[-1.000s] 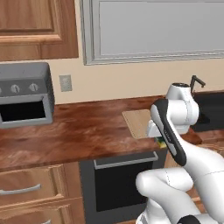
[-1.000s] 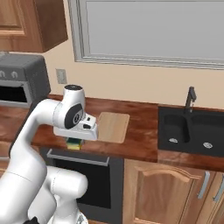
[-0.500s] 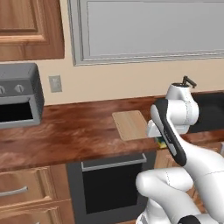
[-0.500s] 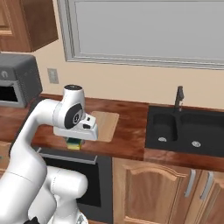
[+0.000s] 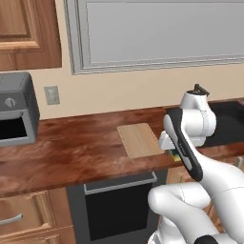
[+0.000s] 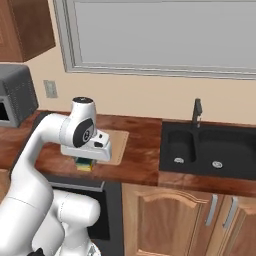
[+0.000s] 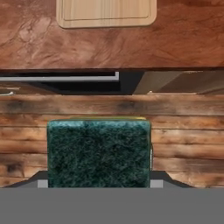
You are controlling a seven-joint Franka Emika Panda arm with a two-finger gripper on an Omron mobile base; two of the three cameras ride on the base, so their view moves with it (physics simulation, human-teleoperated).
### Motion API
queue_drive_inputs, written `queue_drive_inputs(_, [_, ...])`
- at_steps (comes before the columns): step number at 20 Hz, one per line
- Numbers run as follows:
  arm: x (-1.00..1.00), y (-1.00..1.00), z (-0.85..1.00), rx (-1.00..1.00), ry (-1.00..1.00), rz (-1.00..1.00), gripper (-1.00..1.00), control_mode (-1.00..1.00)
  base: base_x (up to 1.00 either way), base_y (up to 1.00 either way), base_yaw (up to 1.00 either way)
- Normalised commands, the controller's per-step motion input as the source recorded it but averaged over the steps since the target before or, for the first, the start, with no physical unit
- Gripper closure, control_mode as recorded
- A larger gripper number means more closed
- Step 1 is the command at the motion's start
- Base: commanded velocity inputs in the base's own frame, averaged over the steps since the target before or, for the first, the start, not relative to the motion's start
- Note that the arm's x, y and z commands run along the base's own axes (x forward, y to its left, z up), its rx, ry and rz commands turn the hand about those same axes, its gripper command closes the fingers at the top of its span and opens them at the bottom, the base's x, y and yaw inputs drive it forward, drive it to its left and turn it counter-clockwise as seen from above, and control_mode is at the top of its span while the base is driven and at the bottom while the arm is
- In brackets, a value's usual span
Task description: Pick up the sponge from the counter and clean the cutting board by briefly scrubbing or pressing down on the cutting board. Once finished, release the sponge.
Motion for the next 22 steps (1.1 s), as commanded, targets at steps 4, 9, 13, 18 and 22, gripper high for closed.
queue_drive_inputs(4, [0.00, 0.00, 0.00, 0.00, 0.00, 0.00, 1.00, 1.00, 0.49, -0.24, 0.00])
queue_drive_inputs(9, [0.00, 0.00, 0.00, 0.00, 0.00, 0.00, 1.00, 1.00, 0.45, -0.10, 0.00])
queue_drive_inputs(13, [0.00, 0.00, 0.00, 0.00, 0.00, 0.00, 1.00, 1.00, 0.34, -0.01, 0.00])
queue_drive_inputs(18, [0.00, 0.00, 0.00, 0.00, 0.00, 0.00, 1.00, 1.00, 0.46, 0.00, 0.00])
queue_drive_inputs(22, [0.00, 0.00, 0.00, 0.00, 0.00, 0.00, 1.00, 1.00, 0.38, 0.00, 0.00])
